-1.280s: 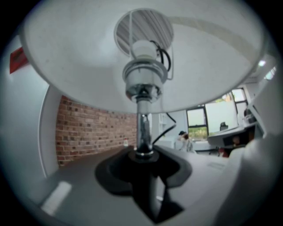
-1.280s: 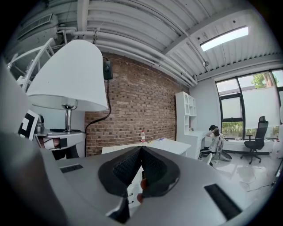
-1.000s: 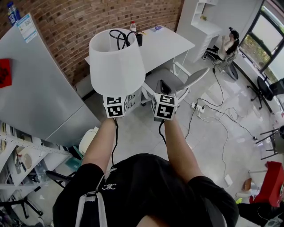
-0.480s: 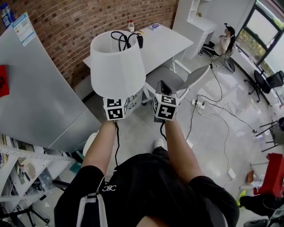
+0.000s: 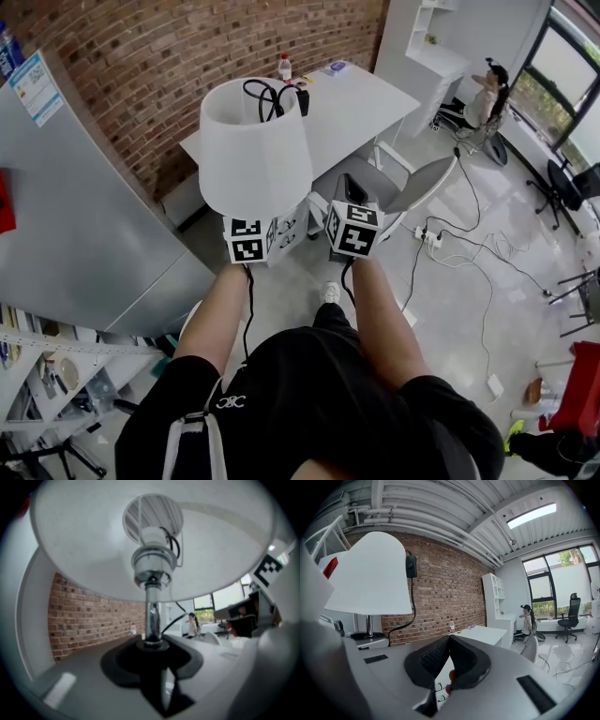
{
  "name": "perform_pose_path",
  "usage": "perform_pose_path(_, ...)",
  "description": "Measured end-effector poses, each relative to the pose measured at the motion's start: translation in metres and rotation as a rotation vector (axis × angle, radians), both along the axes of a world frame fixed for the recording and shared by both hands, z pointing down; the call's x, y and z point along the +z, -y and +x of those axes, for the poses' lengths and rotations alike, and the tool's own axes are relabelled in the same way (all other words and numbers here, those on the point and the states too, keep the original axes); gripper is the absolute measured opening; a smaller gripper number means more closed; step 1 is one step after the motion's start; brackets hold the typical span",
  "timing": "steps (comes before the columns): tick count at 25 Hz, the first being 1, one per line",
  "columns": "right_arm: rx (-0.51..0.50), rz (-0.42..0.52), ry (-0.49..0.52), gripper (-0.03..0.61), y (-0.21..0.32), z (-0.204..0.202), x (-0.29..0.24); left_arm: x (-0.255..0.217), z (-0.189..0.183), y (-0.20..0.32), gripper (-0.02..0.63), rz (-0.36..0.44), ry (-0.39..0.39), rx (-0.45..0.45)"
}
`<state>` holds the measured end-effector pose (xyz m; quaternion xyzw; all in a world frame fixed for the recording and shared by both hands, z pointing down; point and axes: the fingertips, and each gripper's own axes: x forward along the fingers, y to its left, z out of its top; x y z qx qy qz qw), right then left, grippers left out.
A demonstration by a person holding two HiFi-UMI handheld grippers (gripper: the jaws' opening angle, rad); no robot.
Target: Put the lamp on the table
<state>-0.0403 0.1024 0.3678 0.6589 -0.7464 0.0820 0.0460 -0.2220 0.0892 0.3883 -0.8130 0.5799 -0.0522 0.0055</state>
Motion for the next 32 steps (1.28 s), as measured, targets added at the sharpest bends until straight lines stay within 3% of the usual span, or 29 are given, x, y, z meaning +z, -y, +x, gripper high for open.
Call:
perform_pose_path(7, -0.028, 0.011, 0.008, -0.002, 0.079, 0.02, -0.003, -0.007, 0.029, 0.072, 0.126, 0.022, 0.007, 0.004)
perform_pose_path(20, -0.044, 0.009, -0.008, -0.001, 0.234, 0.101, -0.015, -0.016, 0.109, 0.221, 0.126, 0.045, -0.026, 0.007)
perform_pose_path(32, -0.045, -0.024, -0.008, -0.002, 0.324, 0.164, 0.001, -0.018, 0.162, 0.323, 0.126, 0.052, -0.077, -0.004)
